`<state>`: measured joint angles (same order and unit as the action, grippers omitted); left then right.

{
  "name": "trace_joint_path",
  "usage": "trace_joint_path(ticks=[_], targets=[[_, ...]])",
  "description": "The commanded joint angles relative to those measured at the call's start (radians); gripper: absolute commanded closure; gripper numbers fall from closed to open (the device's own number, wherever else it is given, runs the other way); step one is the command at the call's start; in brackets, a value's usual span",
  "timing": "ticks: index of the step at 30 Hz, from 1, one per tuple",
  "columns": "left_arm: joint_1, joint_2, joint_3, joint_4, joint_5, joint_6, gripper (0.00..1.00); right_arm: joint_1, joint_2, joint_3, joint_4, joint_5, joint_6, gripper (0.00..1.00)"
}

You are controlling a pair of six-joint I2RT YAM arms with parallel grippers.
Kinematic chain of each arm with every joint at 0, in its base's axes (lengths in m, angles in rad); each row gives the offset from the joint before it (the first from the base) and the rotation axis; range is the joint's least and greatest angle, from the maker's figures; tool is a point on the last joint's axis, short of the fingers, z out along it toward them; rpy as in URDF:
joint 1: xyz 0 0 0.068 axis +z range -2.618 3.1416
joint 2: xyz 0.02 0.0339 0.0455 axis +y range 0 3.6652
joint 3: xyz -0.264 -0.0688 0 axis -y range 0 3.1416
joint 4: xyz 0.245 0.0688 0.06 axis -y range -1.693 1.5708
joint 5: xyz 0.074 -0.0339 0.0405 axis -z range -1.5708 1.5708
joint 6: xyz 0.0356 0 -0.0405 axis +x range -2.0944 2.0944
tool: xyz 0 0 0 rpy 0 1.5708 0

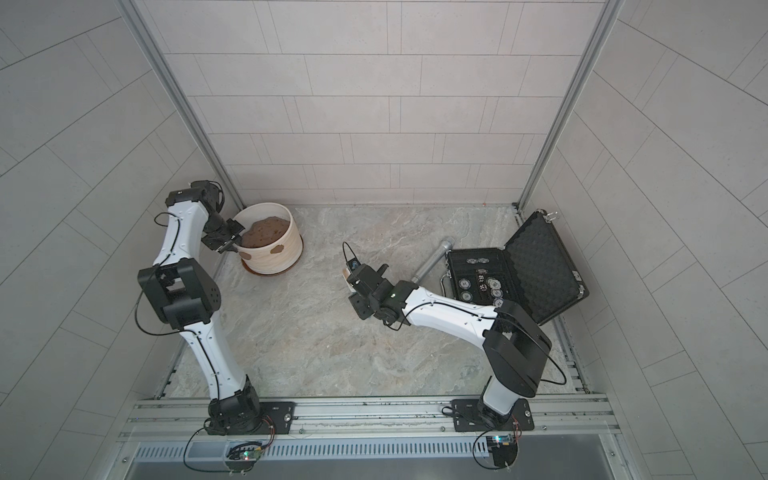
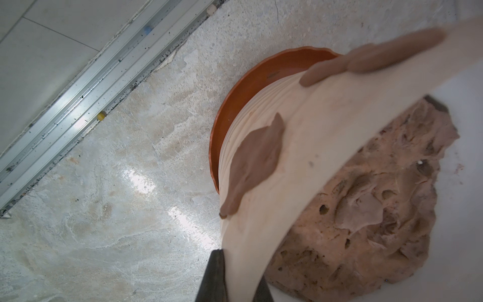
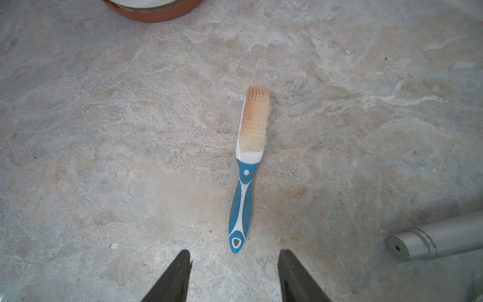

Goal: Scrub the dried mud off the ceramic pot
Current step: Move the pot to the center of the board.

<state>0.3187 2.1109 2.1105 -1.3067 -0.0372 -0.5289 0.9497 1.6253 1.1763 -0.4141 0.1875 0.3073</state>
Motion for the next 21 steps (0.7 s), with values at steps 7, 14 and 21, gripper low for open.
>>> trace_joint_path(ticks=[7, 14, 21], targets=[[-0.027, -0.036, -0.001, -0.067, 0.133, 0.104, 1.0, 0.007, 0.008, 0.028, -0.022, -0.003, 0.019, 0.42], [-0.132, -0.048, -0.04, -0.096, 0.157, 0.206, 1.0, 0.008, -0.017, 0.03, -0.045, 0.021, 0.033, 0.42], [-0.274, -0.034, -0.061, -0.094, 0.176, 0.23, 1.0, -0.007, -0.04, 0.014, -0.066, 0.107, 0.099, 0.4]])
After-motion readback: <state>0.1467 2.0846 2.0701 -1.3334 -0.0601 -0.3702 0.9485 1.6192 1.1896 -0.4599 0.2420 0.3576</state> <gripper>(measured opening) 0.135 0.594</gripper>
